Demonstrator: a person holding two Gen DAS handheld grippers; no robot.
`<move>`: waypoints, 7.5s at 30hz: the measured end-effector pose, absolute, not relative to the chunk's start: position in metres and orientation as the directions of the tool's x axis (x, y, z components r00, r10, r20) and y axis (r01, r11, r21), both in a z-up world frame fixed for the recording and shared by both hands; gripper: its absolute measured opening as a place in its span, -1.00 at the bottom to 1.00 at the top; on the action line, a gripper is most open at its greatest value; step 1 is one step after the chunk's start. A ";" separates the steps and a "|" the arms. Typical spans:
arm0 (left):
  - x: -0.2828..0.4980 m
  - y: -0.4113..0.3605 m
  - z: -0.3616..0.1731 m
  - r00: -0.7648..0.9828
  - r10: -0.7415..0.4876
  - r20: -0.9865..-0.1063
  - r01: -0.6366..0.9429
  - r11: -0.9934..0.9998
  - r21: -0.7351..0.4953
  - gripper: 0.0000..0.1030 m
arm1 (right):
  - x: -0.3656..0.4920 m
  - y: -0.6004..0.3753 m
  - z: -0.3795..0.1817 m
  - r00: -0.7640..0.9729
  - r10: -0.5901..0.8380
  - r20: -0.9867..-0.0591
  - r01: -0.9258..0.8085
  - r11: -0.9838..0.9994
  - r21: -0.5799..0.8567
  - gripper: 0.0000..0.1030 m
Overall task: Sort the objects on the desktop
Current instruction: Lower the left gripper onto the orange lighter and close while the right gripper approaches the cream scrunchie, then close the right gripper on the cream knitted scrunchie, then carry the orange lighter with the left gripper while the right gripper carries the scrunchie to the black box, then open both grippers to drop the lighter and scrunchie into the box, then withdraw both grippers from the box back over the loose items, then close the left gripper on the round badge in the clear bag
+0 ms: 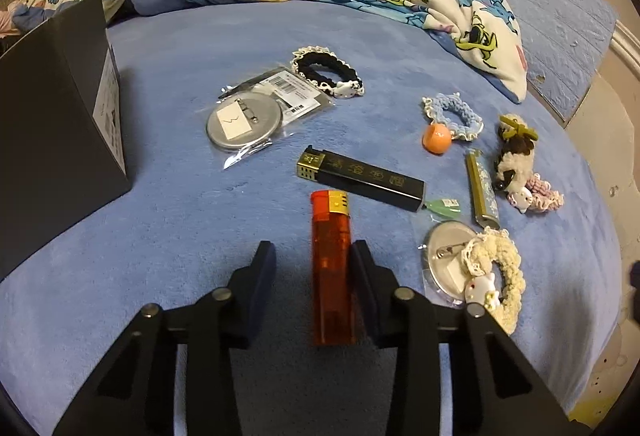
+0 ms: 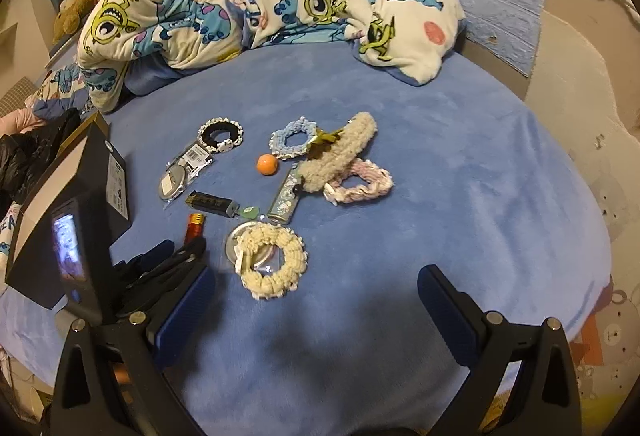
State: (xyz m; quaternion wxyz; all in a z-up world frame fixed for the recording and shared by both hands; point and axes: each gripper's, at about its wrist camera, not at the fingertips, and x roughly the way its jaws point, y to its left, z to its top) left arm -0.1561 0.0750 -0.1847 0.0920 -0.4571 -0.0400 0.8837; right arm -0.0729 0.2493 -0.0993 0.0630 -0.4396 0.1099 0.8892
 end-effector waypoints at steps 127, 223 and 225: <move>-0.111 -0.231 -0.077 -0.680 -0.172 -0.713 0.256 -0.967 -0.011 0.47 | -0.194 -0.112 -0.054 -0.566 -0.361 -0.741 0.401 -0.906 0.135 0.13; -0.148 0.157 -0.171 -0.501 0.277 -0.820 -0.294 -0.945 -0.140 0.91 | -0.138 0.286 -0.103 -0.606 0.072 -0.792 -0.249 -0.963 0.102 0.55; -0.149 0.160 -0.178 -0.489 0.267 -0.831 -0.298 -0.946 -0.128 0.91 | -0.138 0.286 -0.104 -0.604 0.074 -0.793 -0.249 -0.963 0.100 0.55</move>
